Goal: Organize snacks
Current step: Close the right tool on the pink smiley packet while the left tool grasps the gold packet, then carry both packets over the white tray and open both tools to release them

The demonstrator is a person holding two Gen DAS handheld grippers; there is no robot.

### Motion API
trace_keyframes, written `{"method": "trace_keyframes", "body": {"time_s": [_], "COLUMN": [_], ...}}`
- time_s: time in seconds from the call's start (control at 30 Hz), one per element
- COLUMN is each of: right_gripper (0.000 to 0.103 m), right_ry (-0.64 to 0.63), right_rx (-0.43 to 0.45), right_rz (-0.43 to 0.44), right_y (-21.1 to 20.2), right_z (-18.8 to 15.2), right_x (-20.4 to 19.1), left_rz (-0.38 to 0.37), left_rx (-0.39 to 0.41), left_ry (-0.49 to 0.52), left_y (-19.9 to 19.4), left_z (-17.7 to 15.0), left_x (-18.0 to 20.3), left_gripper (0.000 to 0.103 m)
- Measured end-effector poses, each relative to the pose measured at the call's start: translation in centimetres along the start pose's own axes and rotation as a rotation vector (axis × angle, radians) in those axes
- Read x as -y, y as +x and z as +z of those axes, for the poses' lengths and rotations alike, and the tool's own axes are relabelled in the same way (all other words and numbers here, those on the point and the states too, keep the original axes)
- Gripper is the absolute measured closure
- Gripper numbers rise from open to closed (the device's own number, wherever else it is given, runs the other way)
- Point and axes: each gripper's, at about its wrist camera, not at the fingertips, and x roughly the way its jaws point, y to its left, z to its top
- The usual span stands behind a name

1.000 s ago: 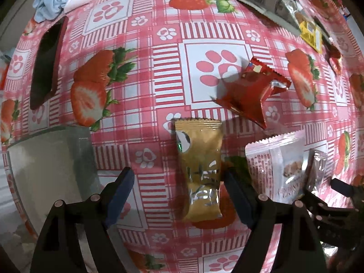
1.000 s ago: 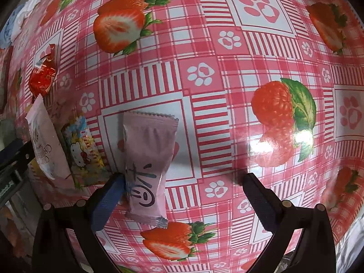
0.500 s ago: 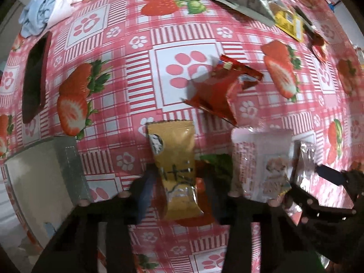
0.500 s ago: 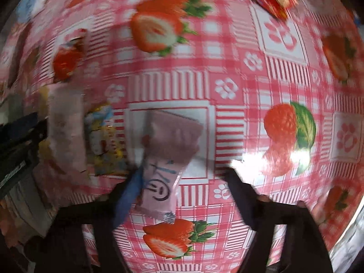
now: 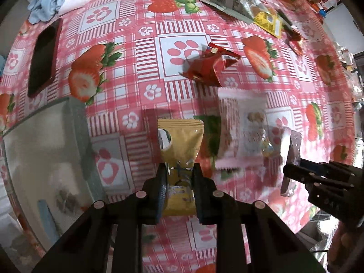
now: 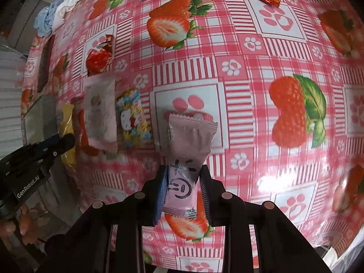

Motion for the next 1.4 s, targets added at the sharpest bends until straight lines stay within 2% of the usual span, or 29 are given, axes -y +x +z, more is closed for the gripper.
{"method": "trace_keyframes", "body": {"time_s": [0.2, 0.3, 0.57, 0.77, 1.07, 1.4], "right_gripper": [0.073, 0.073, 0.073, 0.073, 0.073, 0.073], "right_ry": [-0.051, -0.102, -0.201, -0.275, -0.429, -0.611], "right_rx": [0.050, 0.078, 0.128, 0.144, 0.153, 0.136], "right_rz": [-0.029, -0.050, -0.057, -0.062, -0.064, -0.046], "right_y": [-1.8, -2.9, -5.4, -5.6, -5.3, -3.8], "right_z": [-1.9, -2.3, -2.7, -2.3, -1.4, -1.5], "right_x": [-1.1, -2.4, -6.2, -9.8, -16.6, -25.3], "left_rz": [-0.001, 0.000, -0.006, -0.009, 0.008, 0.033], "left_rx": [0.038, 0.054, 0.092, 0.124, 0.160, 0.158], "left_ry": [0.028, 0.022, -0.040, -0.097, -0.207, -0.325], "left_y": [-2.9, -4.0, -5.6, -6.8, -7.8, -7.7], "left_z": [-2.7, -3.6, -4.9, -6.1, -7.6, -10.3], "left_x": [-0.2, -1.7, -4.2, -6.2, -11.0, -16.7], "left_gripper": [0.079, 0.079, 0.079, 0.079, 0.079, 0.079]}}
